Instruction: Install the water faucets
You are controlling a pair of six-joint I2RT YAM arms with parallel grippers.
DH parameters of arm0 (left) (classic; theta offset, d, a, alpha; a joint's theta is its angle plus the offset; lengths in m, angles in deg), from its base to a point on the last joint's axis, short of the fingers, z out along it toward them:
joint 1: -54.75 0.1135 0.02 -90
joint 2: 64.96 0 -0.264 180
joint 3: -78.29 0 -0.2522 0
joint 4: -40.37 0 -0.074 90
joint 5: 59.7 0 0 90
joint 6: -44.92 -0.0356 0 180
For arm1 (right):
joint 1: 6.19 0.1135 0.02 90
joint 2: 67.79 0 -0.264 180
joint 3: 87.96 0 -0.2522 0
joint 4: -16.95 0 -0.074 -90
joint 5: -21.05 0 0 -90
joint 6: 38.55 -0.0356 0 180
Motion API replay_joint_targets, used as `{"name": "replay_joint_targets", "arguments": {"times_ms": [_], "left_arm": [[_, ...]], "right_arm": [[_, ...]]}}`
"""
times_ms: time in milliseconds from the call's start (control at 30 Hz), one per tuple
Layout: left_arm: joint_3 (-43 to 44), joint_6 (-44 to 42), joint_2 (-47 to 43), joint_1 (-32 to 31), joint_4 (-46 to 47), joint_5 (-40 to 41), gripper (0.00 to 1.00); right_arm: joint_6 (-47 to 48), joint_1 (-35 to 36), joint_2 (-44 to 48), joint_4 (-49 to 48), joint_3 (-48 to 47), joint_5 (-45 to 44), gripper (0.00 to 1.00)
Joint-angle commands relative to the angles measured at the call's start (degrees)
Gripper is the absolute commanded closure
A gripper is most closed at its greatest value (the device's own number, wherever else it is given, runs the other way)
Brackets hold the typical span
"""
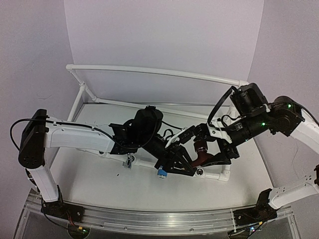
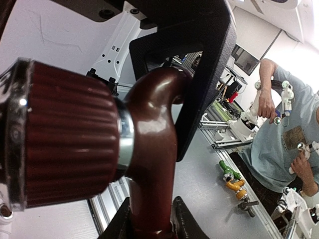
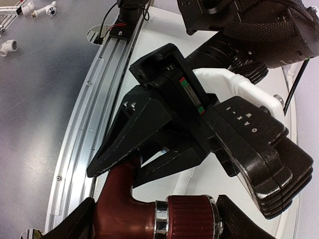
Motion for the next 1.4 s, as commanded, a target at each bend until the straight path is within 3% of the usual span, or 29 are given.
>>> {"name": "replay_joint_targets", "arguments": {"times_ms": [0,100,233,267,433,600,900,1033,1200,1367], "left_arm": [[2.3,-0.5,-0.6,-0.1,0.8,0.8,0.65],[1.6,-0.7,-1.7,0.1,-0.5,3.4,0.46],[-2.4,-0.5,-5.4,0.6,-0.1,8.7,0.06],[-3.7,-0.4,-6.6,0.8,-0.3,10.7,0.02],[-10.5,-0.6,-14.2,1.3,0.1,25.5,0.0],[-15.2,0.1,-19.7,1.3,2.2,41.7,0.0],[-15.1,7.4,-21.0,1.4,-0.3,59.1,0.0],[-13.2,13.9,-21.0,2.3,-6.7,70.3,0.0],[-9.4,24.1,-21.8,3.0,-17.7,81.5,0.0],[-12.1,26.9,-24.8,3.1,-17.4,86.1,0.0]], "right_arm": [[-2.7,0.4,1.3,-0.1,-1.2,-2.4,0.41],[-6.1,0.3,1.8,0.1,-1.0,-4.5,0.45],[-9.8,0.4,3.9,0.2,0.4,-8.0,0.46],[-11.1,0.4,4.6,0.3,1.0,-8.9,0.46],[-12.9,0.4,7.0,3.0,5.7,-13.3,0.49],[-5.7,0.4,7.6,3.9,12.7,-20.4,0.51],[1.2,0.4,1.1,-0.3,16.5,-32.8,0.55],[2.6,0.4,-3.6,-0.9,13.8,-37.1,0.58],[-2.4,1.1,-9.4,1.7,9.3,-36.4,0.59],[-5.0,2.3,-10.5,2.6,12.1,-34.4,0.59]]}}
